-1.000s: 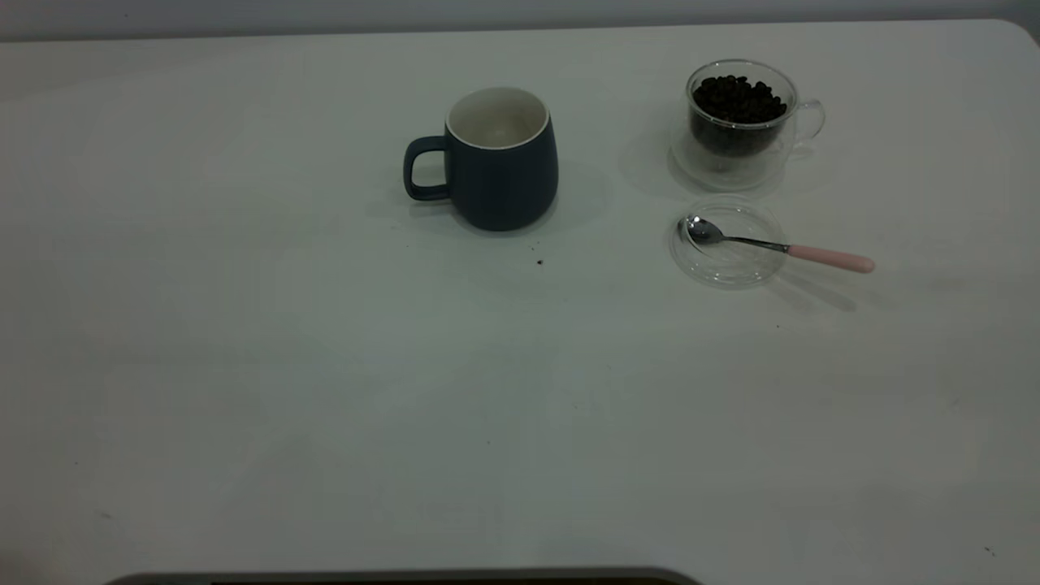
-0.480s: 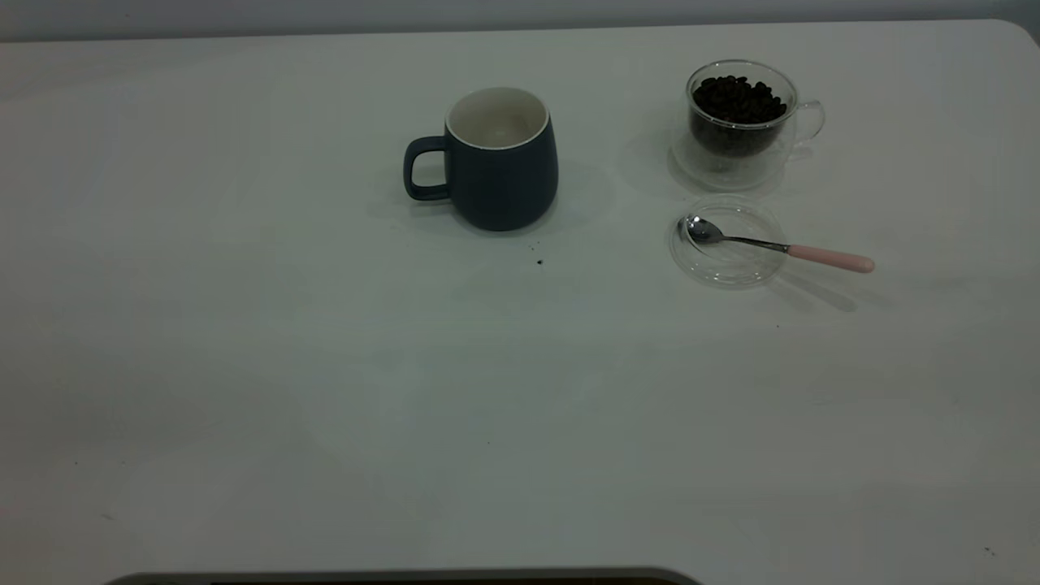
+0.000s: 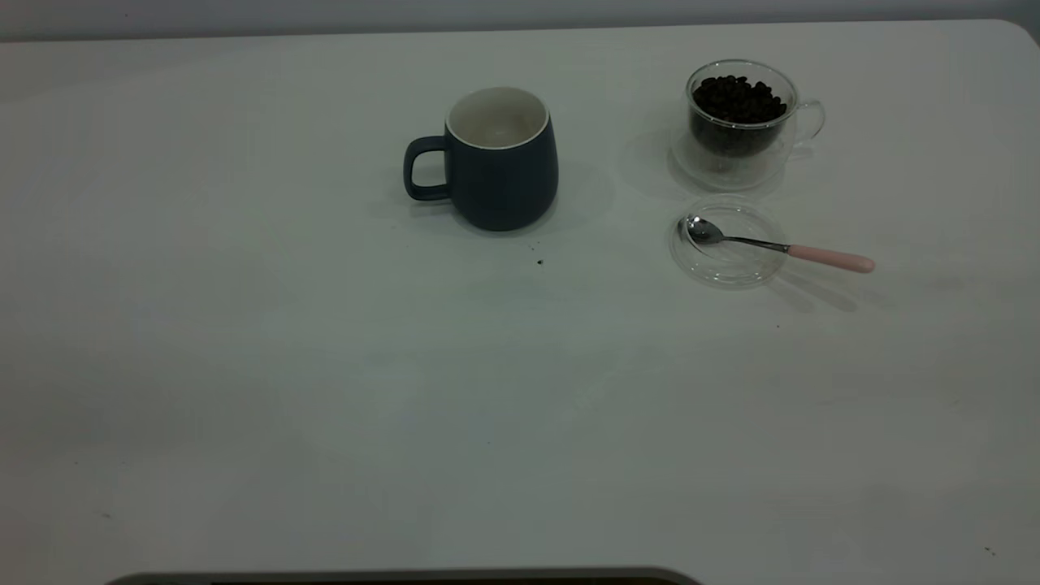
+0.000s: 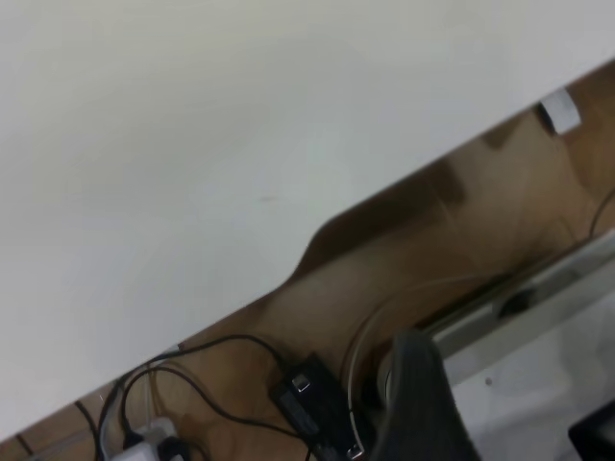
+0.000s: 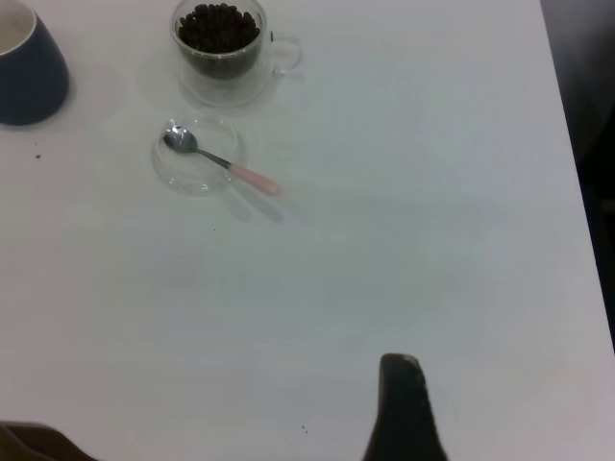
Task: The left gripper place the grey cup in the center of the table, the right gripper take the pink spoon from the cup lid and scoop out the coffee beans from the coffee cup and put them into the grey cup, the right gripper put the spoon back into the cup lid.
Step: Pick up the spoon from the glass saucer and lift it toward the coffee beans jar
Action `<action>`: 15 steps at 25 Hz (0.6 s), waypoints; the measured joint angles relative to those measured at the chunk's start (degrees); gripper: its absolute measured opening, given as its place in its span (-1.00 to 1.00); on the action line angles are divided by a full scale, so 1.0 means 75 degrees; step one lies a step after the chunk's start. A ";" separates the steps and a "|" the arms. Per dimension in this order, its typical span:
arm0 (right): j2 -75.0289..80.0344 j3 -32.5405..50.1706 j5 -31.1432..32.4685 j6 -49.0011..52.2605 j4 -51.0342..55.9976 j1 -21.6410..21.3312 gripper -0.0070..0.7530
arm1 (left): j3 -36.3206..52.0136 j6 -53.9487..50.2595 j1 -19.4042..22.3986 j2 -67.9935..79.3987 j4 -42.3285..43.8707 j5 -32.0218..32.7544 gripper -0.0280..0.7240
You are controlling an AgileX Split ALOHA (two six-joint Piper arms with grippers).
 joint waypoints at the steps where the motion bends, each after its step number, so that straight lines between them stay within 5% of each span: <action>1: 0.0000 0.0000 0.0000 0.0000 0.0000 0.0000 0.55 | 0.0000 0.0000 0.0289 -0.0034 0.0000 0.0000 0.58; 9: 0.0000 0.0000 0.0000 0.0007 0.0000 0.0000 0.55 | 0.0000 0.0000 0.2798 -0.0936 0.0000 0.0000 0.58; 15: 0.0000 0.0000 0.0000 0.0007 0.0000 0.0000 0.55 | 0.0000 0.0000 0.3370 -0.2031 0.0000 0.0023 0.58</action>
